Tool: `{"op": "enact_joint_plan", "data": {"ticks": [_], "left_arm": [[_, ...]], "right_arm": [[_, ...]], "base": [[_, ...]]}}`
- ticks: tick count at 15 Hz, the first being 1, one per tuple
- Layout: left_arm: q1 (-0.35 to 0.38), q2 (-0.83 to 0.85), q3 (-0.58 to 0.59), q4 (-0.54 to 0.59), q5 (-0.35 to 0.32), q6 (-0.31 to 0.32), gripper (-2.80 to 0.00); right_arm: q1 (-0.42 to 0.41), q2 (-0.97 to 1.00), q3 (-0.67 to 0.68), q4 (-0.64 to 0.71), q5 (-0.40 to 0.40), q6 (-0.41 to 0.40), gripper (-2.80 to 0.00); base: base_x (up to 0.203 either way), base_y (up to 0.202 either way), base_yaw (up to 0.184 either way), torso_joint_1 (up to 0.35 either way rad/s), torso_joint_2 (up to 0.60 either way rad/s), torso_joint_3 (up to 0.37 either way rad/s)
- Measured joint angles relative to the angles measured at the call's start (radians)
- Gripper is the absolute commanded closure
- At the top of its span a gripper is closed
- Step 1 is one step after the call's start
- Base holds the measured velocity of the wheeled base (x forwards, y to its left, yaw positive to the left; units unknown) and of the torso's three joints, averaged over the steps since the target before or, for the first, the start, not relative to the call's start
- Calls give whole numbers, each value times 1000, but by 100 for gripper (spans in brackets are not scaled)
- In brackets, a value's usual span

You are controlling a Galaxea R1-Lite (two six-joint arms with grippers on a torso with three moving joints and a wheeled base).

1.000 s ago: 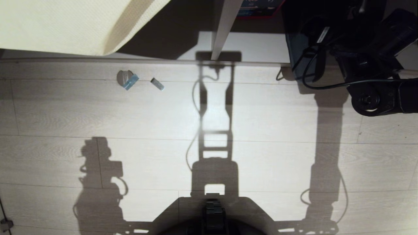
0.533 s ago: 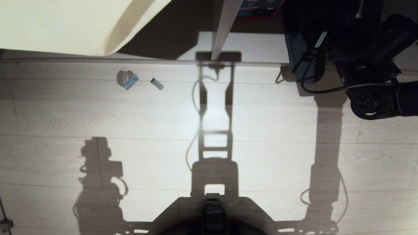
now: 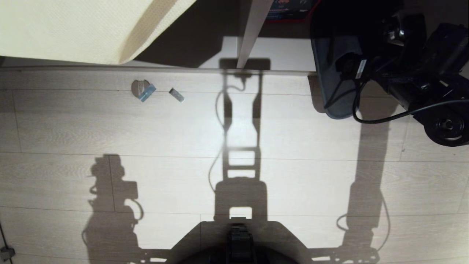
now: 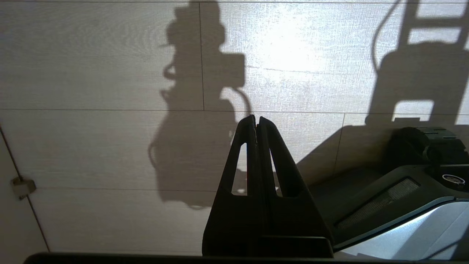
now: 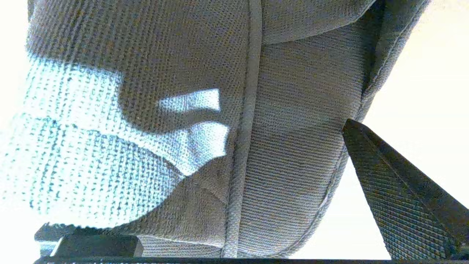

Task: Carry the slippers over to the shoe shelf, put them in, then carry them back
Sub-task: Pick up the slippers in the shoe cabinet

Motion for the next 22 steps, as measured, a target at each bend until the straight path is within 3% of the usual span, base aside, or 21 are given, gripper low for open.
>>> {"op": "enact_joint_plan", "data": {"ticks": [8, 12, 22], "left_arm": [[0, 0, 0, 0, 0, 6, 0], [0, 0, 0, 0, 0, 4, 0], [0, 0, 0, 0, 0, -2, 0]], "right_arm": [[-72, -24, -26, 54, -14, -54, -280], [-85, -14, -76, 2, -25, -68, -280], [54, -20, -180, -55, -30, -49, -280]], "base": [[0, 0, 0, 0, 0, 0], [0, 0, 0, 0, 0, 0], [0, 0, 0, 0, 0, 0]]}}
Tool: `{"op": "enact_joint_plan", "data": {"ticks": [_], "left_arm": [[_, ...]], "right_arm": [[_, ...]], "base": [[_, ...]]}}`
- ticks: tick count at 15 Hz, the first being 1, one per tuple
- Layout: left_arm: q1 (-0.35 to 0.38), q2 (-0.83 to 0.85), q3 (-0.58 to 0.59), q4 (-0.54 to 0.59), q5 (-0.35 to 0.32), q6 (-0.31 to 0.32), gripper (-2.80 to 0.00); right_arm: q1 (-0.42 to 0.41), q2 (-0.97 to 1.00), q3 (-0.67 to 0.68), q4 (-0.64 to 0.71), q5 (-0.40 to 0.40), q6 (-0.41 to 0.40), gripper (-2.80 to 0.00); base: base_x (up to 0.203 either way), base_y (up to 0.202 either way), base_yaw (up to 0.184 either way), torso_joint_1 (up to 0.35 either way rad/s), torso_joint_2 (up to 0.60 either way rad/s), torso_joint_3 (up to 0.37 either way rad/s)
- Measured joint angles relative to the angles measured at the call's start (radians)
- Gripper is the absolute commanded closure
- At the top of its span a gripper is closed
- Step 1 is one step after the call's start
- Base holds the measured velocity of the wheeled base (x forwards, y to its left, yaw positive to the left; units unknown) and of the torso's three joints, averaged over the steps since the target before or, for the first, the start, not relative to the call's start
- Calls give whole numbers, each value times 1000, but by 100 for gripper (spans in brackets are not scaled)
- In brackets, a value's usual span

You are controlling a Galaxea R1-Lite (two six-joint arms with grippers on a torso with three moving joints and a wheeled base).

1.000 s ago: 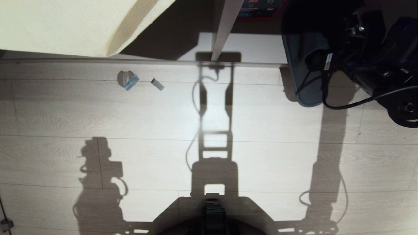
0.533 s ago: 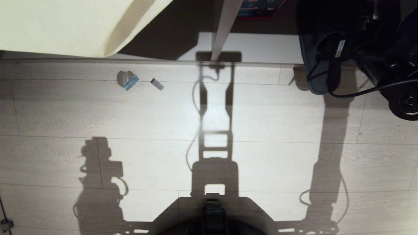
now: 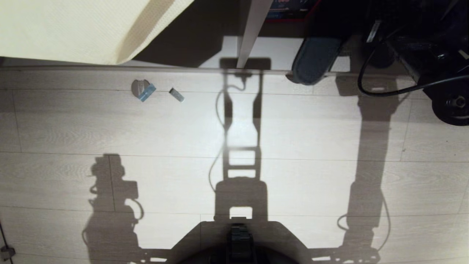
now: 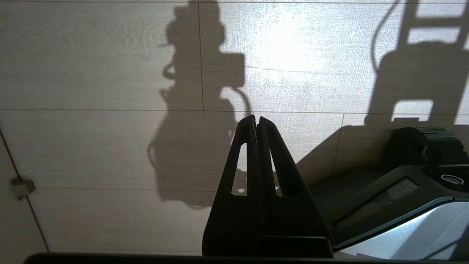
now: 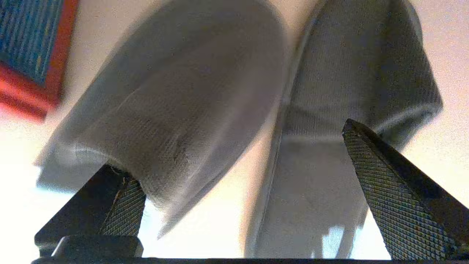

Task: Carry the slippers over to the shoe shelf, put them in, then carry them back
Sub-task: Pick up the slippers in the shoe cabinet

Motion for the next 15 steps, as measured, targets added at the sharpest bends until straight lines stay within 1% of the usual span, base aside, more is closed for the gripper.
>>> {"op": "enact_joint_plan", "data": {"ticks": [3, 6, 10, 15], "left_arm": [[0, 0, 0, 0, 0, 0, 0], [0, 0, 0, 0, 0, 0, 0], [0, 0, 0, 0, 0, 0, 0], [0, 0, 0, 0, 0, -2, 0]], "right_arm": [[12, 46, -55, -4, -36, -4, -280], [15, 80, -84, -9, -37, -11, -280], [17, 124, -192, -2, -42, -44, -280], [25, 142, -331, 72, -59, -78, -280]], "base": [[0, 0, 0, 0, 0, 0], [0, 0, 0, 0, 0, 0], [0, 0, 0, 0, 0, 0], [0, 0, 0, 0, 0, 0]]}}
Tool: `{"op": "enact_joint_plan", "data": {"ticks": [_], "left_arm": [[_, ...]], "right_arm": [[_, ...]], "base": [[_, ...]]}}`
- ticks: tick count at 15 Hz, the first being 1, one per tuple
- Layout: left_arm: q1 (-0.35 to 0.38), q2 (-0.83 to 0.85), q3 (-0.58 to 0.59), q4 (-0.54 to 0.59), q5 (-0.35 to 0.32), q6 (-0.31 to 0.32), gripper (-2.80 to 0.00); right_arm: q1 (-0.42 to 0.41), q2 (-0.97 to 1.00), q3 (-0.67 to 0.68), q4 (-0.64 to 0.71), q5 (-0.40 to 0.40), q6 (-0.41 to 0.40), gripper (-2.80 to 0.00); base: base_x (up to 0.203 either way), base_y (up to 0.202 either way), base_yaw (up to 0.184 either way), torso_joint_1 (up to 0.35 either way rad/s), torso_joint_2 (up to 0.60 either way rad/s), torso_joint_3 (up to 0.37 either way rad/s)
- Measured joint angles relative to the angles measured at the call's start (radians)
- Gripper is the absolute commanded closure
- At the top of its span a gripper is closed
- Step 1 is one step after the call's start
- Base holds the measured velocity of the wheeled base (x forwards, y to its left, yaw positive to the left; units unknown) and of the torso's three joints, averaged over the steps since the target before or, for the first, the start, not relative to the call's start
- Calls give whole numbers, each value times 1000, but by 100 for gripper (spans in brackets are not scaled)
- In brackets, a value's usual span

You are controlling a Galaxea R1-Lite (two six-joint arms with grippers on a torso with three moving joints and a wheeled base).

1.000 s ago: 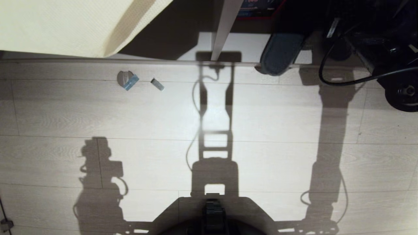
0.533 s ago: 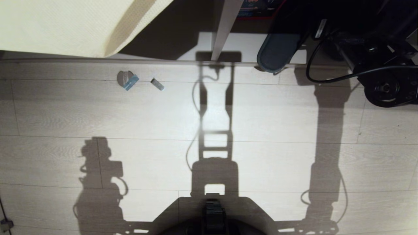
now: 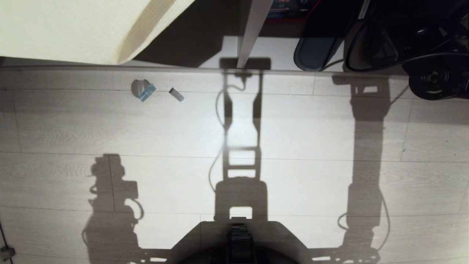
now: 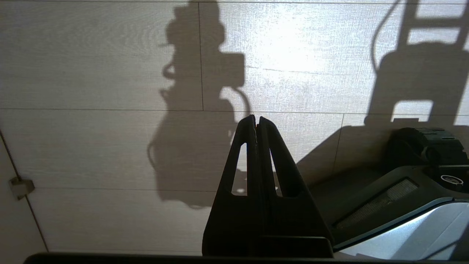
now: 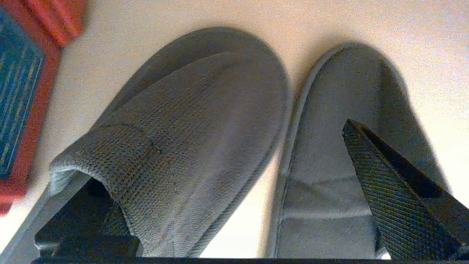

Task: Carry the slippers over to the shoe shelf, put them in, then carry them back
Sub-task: Pick up the slippers in the shoe cabinet

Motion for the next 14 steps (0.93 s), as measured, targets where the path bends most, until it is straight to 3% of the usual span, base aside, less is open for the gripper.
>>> {"op": "enact_joint_plan", "data": {"ticks": [14], "left_arm": [[0, 0, 0, -1, 0, -3, 0]], "right_arm": [[-64, 24, -134, 75, 8, -35, -280]], "base": [[0, 0, 0, 0, 0, 0]]}}
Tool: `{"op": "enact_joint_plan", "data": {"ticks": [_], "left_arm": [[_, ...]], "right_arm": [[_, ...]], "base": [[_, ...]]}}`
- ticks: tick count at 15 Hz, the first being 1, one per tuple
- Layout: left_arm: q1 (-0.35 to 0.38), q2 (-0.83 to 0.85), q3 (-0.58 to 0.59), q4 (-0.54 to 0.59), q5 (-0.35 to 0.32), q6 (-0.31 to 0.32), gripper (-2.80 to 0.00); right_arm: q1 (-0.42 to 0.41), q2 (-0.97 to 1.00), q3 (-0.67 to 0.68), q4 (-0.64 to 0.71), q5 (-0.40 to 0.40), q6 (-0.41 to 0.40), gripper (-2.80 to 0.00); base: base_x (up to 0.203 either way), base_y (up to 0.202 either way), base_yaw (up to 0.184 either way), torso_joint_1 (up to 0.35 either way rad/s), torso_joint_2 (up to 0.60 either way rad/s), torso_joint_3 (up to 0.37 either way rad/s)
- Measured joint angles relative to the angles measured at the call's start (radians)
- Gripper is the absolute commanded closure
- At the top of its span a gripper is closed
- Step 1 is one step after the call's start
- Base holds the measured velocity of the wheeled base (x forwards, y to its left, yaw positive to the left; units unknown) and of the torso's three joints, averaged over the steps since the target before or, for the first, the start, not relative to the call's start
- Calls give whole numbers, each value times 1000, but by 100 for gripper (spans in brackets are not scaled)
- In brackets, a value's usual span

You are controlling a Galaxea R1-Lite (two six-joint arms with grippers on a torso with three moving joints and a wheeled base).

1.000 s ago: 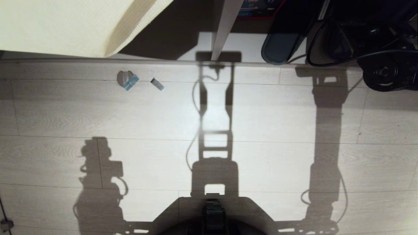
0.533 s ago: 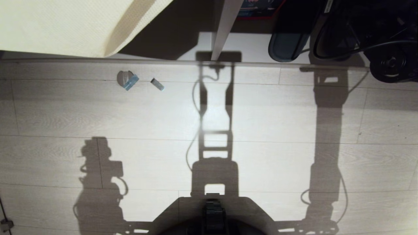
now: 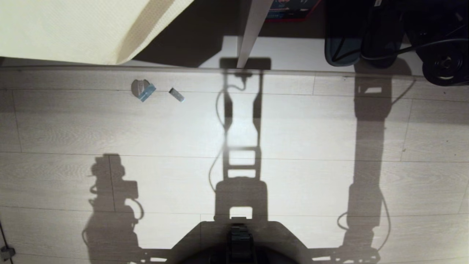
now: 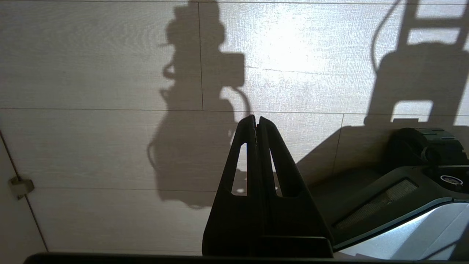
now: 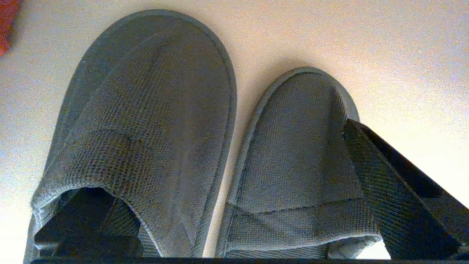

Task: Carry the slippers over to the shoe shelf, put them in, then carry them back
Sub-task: Pick up the slippers in the shoe cabinet

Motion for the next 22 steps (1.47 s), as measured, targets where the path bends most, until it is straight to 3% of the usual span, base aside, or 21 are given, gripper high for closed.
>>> {"op": "enact_joint_plan", "data": {"ticks": [5, 12, 18, 22], "left_arm": [[0, 0, 0, -1, 1, -1, 0], [0, 0, 0, -1, 1, -2, 0], [0, 0, 0, -1, 1, -4, 0], [0, 0, 0, -1, 1, -4, 0]], "right_arm": [[-13, -22, 71, -6, -4, -18, -280], [-16, -104, 315, -11, -4, -28, -280], [-32, -111, 343, -36, -33, 29, -280], [-42, -97, 346, -43, -49, 109, -280]], "base": [[0, 0, 0, 0, 0, 0], [0, 0, 0, 0, 0, 0], [0, 0, 0, 0, 0, 0], [0, 0, 0, 0, 0, 0]]}}
